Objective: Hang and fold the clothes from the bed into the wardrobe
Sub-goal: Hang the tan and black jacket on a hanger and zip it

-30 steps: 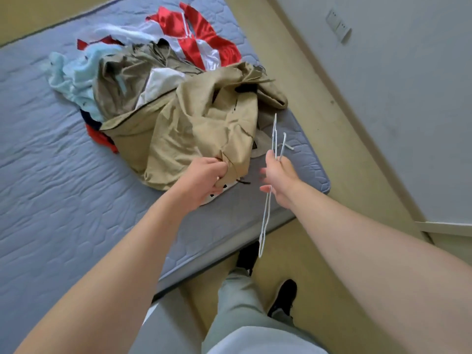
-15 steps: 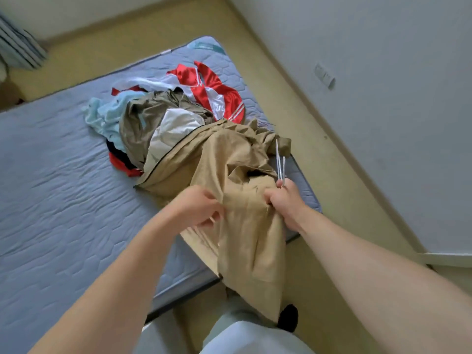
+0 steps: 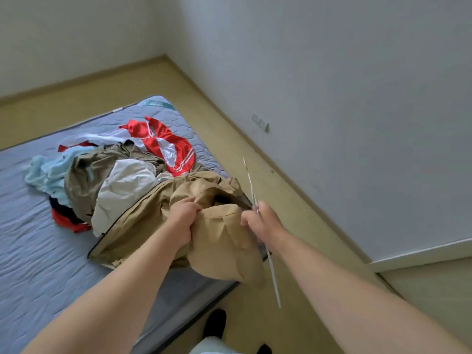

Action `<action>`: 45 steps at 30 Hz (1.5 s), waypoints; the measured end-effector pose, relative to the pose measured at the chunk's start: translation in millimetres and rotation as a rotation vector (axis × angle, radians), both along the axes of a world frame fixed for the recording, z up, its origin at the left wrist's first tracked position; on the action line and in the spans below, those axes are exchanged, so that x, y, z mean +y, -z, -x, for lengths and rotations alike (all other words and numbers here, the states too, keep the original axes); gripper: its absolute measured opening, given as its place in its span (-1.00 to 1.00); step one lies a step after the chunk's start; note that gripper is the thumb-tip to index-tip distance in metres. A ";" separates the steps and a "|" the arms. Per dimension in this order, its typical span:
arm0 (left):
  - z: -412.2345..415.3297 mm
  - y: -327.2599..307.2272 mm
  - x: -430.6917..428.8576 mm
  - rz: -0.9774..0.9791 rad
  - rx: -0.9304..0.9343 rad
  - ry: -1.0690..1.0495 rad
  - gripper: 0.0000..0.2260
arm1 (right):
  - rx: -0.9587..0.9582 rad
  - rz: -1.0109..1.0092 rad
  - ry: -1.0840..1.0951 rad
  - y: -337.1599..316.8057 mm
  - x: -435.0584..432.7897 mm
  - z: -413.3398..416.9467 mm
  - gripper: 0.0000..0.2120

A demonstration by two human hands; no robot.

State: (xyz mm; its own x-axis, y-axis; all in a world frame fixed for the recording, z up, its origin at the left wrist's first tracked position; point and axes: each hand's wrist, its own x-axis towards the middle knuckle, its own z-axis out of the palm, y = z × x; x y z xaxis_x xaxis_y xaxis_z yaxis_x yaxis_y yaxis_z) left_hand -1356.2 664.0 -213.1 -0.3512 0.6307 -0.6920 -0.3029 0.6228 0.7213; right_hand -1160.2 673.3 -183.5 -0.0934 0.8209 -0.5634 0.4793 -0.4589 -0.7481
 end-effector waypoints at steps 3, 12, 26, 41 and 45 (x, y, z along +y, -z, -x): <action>-12.8 -30.8 -17.1 -0.149 0.071 0.121 -0.61 | -0.120 -0.070 0.146 -3.2 14.8 -10.0 -0.79; -72.7 -67.9 -111.4 -0.515 0.297 0.686 -0.65 | 0.256 0.357 0.362 9.6 14.4 13.7 -0.89; 14.5 -21.9 -29.1 -0.129 0.585 0.304 -0.74 | 0.359 -0.240 -0.172 -100.3 -8.1 -13.2 -0.82; -59.9 -13.9 71.2 -0.189 0.426 0.439 -0.86 | 0.201 -0.608 -0.023 -189.8 -20.4 -106.5 -0.58; -75.1 -42.2 88.1 -0.301 0.488 0.446 -0.81 | -0.105 -0.622 0.212 -165.2 -15.5 -149.7 -0.58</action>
State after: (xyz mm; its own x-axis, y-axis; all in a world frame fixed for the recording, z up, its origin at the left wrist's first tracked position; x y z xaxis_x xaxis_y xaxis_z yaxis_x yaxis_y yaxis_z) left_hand -1281.1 752.1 -171.0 -0.2406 0.9243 -0.2965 0.3334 0.3655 0.8691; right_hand -1010.5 657.8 -18.3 0.1350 0.9905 0.0242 0.5113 -0.0487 -0.8580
